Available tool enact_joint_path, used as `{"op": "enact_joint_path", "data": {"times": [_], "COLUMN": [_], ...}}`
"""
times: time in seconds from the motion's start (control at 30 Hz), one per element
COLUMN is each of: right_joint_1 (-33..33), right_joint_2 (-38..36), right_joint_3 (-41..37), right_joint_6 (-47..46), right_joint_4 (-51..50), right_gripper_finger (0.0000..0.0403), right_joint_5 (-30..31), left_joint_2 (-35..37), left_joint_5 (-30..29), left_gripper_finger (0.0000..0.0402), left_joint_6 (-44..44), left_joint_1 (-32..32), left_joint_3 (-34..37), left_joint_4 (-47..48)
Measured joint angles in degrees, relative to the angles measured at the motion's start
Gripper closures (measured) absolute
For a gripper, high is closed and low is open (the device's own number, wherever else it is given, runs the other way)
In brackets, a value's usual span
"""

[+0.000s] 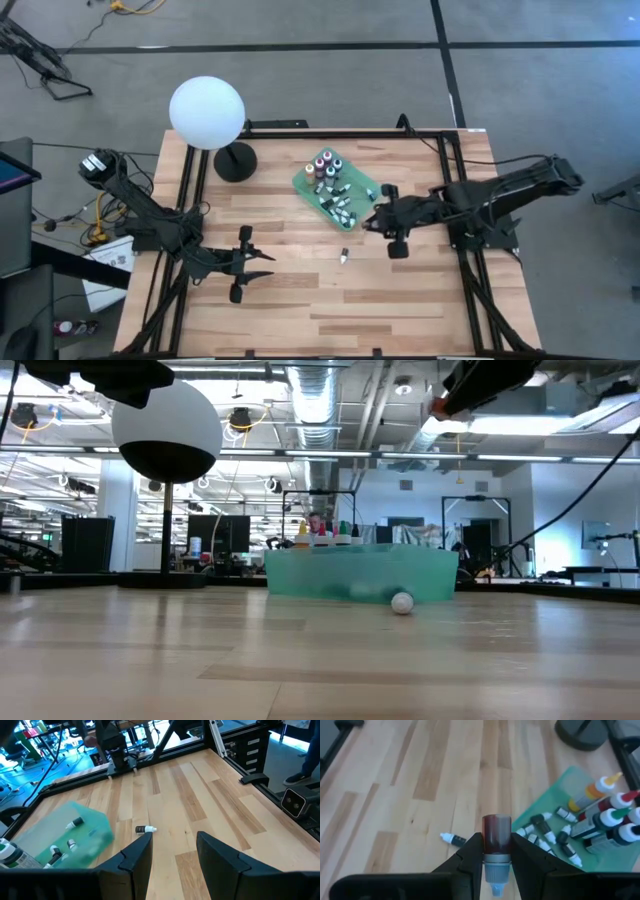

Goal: Pick & Place food coloring
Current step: Put the small orange food coloring bottle into the green bin

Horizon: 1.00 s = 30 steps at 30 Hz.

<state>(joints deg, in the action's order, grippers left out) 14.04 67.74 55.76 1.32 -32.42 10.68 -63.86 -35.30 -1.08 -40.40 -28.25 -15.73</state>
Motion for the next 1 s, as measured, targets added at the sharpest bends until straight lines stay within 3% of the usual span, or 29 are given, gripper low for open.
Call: {"op": "enact_joint_path", "data": {"times": [0.27, 1.0], "right_joint_1": [-2.07, -12.57], "right_joint_2": [-2.68, -0.88], "right_joint_3": [-4.21, -17.21], "right_joint_6": [2.21, 7.32], "right_joint_4": [7.42, 34.84], "right_gripper_finger": [0.0321, 0.0321], "right_joint_5": [-0.04, -0.45], "left_joint_2": [0.0, 0.0], "left_joint_5": [-0.05, -1.58], "left_gripper_finger": [0.0253, 0.0253], "left_joint_6": [-0.05, -0.21], "left_joint_1": [0.0, 0.02], "left_joint_3": [0.0, 0.0], "left_joint_4": [-0.67, -0.78]}}
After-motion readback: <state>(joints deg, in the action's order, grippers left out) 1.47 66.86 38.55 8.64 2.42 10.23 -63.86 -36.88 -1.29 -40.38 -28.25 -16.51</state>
